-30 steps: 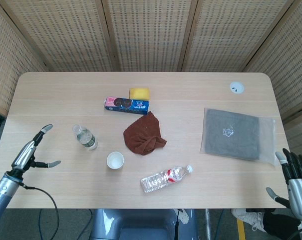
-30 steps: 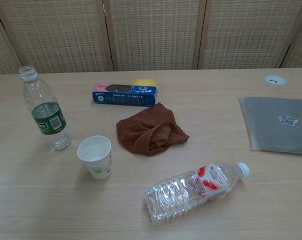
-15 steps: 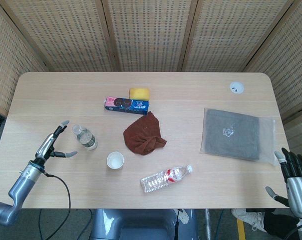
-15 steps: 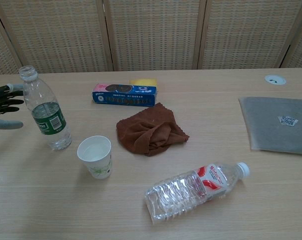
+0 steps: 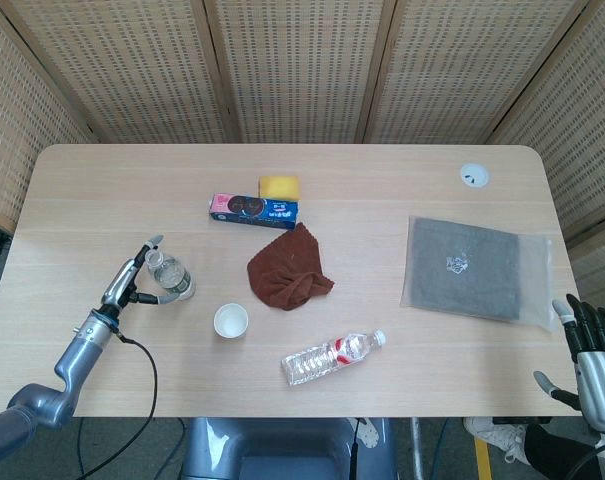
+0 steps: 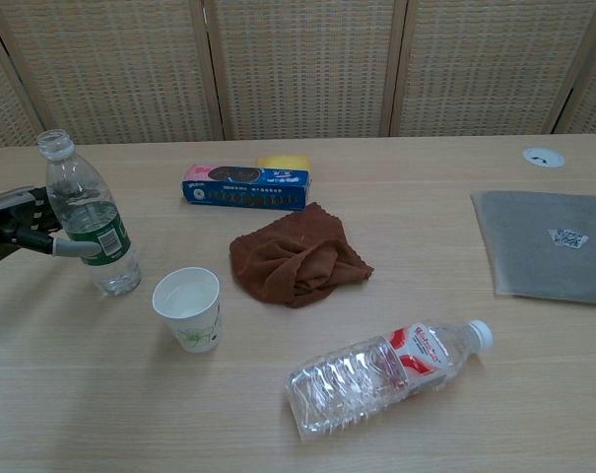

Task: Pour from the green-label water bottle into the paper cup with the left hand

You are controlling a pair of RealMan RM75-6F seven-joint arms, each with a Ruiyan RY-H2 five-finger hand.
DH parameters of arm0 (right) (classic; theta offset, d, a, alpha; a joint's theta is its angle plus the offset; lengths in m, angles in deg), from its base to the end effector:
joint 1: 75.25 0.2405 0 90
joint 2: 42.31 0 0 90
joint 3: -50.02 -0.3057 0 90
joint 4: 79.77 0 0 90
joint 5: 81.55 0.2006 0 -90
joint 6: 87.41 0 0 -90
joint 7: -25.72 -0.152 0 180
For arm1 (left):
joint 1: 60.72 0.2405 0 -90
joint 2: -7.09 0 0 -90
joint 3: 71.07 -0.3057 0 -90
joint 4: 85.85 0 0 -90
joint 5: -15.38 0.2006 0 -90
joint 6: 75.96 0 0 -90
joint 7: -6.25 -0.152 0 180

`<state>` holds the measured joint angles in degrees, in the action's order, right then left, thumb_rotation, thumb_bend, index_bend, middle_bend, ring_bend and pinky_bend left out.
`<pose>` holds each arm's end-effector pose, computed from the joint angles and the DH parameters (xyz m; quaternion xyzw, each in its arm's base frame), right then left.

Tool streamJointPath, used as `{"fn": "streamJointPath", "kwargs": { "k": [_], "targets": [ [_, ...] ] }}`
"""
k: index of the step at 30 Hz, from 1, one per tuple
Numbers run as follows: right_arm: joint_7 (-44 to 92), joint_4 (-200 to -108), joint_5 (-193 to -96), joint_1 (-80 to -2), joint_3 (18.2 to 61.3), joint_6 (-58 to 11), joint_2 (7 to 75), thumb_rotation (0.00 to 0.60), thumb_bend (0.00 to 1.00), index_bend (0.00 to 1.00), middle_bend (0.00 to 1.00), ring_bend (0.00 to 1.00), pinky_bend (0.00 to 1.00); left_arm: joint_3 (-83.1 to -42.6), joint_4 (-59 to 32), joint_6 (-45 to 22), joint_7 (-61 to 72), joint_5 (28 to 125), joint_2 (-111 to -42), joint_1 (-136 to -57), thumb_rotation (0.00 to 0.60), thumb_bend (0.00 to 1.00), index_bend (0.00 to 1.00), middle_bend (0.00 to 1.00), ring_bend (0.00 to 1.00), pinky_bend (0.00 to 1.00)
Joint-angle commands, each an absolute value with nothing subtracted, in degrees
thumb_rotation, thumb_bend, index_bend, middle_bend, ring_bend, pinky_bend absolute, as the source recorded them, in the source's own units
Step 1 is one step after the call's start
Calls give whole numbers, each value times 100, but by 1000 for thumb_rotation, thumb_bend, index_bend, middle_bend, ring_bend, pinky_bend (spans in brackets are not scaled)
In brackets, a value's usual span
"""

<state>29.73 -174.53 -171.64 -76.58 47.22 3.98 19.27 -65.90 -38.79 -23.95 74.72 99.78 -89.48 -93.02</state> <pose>-0.3477 -0.1533 0.2123 0.5874 -0.3503 0.3807 0.6223 -0.3398 0.3774 -0.0129 -0.4428 -0.7021 -0.4924 0.2616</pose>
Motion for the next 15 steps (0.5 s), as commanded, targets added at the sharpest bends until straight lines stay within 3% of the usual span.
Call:
{"fn": "streamJointPath", "kwargs": {
  "k": [1,15],
  "targets": [
    [2943,-17438,-17134,-7653,4712,383,1921,600,0,0,0,0,0,-6592,-3995,-2450,7478,9959,-9057,-9363,600,0,0,0,0,0],
    [2812,-17378,-17010,-7628,4678,316,1900,600,0,0,0,0,0,-6376,-4364,-2602,7676,9730,-9538,-9599,600,0,0,0,0,0]
  ]
}}
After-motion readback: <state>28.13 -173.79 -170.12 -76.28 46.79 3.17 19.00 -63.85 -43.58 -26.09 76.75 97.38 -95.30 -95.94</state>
